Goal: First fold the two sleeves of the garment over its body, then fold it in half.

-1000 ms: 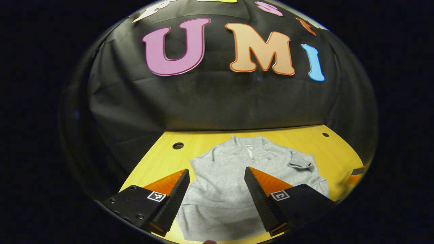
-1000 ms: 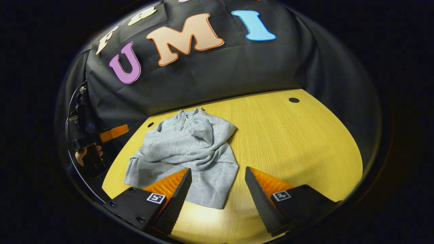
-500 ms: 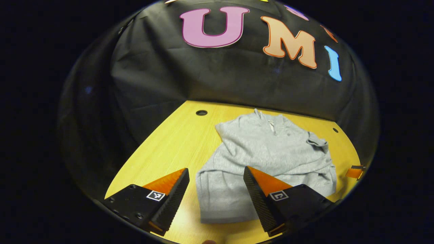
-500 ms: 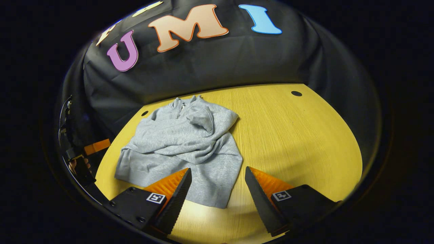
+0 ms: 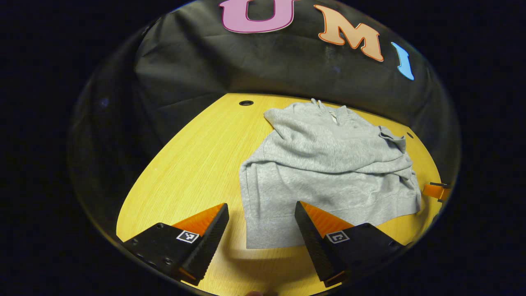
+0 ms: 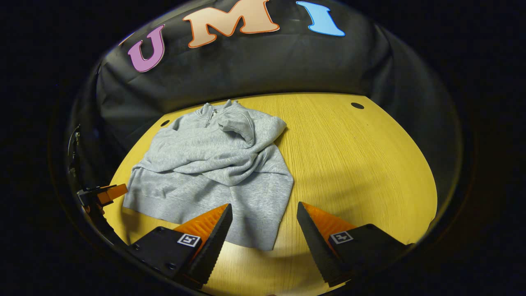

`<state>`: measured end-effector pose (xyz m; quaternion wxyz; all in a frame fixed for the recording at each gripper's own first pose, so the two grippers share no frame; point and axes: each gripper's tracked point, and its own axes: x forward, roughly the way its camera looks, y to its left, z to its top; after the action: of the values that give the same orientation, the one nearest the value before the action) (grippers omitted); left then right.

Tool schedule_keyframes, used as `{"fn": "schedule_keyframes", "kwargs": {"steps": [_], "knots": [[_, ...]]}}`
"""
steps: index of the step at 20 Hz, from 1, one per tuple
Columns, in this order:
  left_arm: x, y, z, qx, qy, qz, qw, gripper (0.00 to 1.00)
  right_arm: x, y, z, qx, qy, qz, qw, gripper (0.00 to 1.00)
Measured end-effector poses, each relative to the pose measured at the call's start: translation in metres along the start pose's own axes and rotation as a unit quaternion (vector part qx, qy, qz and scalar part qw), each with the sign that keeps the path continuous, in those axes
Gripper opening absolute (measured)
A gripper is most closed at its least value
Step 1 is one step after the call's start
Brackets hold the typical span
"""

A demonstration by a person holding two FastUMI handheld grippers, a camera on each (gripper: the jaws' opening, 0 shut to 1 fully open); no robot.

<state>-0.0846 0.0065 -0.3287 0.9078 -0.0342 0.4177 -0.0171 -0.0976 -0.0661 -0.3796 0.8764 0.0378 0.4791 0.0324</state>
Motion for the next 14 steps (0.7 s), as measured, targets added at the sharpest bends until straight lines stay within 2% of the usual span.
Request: {"fn": "schedule_keyframes", "kwargs": {"steps": [1, 3, 4, 5, 7, 9, 11, 12, 14], "knots": [[0.003, 0.000, -0.005, 0.002, 0.006, 0.000, 1.000, 0.96, 0.004, 0.001, -0.003, -0.001, 0.004, -0.005, 1.000, 0.98], [0.007, -0.002, -0.013, 0.003, 0.018, -0.002, 1.000, 0.96, 0.010, 0.001, -0.011, -0.009, 0.013, -0.014, 1.000, 0.95], [0.009, -0.002, -0.018, 0.002, 0.026, -0.004, 1.000, 0.96, 0.012, 0.002, -0.014, -0.015, 0.019, -0.017, 1.000, 0.99], [0.009, -0.003, -0.022, 0.001, 0.032, -0.004, 0.999, 0.96, 0.014, 0.003, -0.020, -0.019, 0.026, -0.018, 0.999, 0.95], [0.011, -0.004, -0.020, 0.004, 0.026, -0.005, 1.000, 0.97, 0.018, 0.005, -0.025, -0.024, 0.034, -0.020, 0.999, 0.99], [0.011, -0.006, -0.020, -0.001, 0.024, -0.011, 1.000, 0.97, 0.021, 0.007, -0.030, -0.027, 0.041, -0.021, 0.999, 0.94], [0.011, -0.006, -0.020, -0.001, 0.017, -0.010, 1.000, 0.95, 0.022, 0.006, -0.028, -0.031, 0.038, -0.023, 0.999, 0.99], [0.013, -0.007, -0.020, 0.000, 0.012, -0.011, 1.000, 0.94, 0.021, 0.007, -0.029, -0.034, 0.036, -0.023, 0.998, 0.95], [0.013, -0.010, -0.018, 0.002, -0.001, -0.015, 1.000, 0.91, 0.020, 0.010, -0.029, -0.041, 0.034, -0.017, 0.998, 0.96]]}}
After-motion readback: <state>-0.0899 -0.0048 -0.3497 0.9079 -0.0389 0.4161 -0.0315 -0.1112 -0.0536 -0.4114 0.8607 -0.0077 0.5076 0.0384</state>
